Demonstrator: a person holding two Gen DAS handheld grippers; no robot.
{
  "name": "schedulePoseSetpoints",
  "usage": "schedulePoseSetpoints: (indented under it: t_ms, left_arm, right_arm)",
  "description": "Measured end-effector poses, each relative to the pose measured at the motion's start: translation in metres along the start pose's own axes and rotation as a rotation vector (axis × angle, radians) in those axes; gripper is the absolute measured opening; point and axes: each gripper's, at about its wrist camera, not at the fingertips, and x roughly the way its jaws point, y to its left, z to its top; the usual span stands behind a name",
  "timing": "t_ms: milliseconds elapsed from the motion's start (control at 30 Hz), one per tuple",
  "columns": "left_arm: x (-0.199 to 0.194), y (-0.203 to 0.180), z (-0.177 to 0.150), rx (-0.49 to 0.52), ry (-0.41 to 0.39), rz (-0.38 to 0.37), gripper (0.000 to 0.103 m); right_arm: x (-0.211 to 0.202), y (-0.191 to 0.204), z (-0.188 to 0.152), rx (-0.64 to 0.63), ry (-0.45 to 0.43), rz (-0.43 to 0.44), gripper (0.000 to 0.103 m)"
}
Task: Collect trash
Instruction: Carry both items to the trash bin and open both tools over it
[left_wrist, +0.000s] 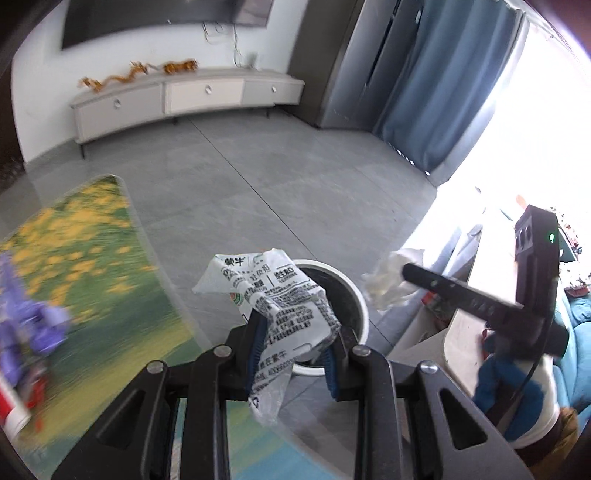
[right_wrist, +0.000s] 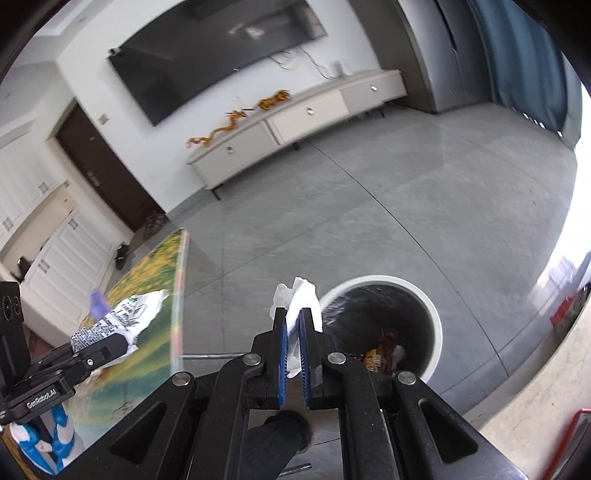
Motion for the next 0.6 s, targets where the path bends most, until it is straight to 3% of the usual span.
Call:
schedulePoseSetpoints:
  t_ms: [367,433,500,600]
  left_arm:
    - [0.112,-0.010,0.036,-0.111,0.129,-0.073,0.033]
    - [0.123,-0.009,0.039,-0.135,0.138,-0.085,0.040]
    - [0.130,-0.007,0.040,-0.153,0.143,-0.096,0.050]
    - [0.133,-0.008,0.039,-0.161,0.144,-0.102,0.052]
  right_arm:
    - [0.063,-0.051,0.005,0.100,0.082,-0.077,0.009]
    - [0.071,-0.058,0.003,0.120,0.091,-0.083,0.013]
    - [0.075,-0.062,0.000,0.137,0.092,-0.101,0.028]
    - [0.072,-0.065,-0.003,0.151,0.088,-0.107,0.031]
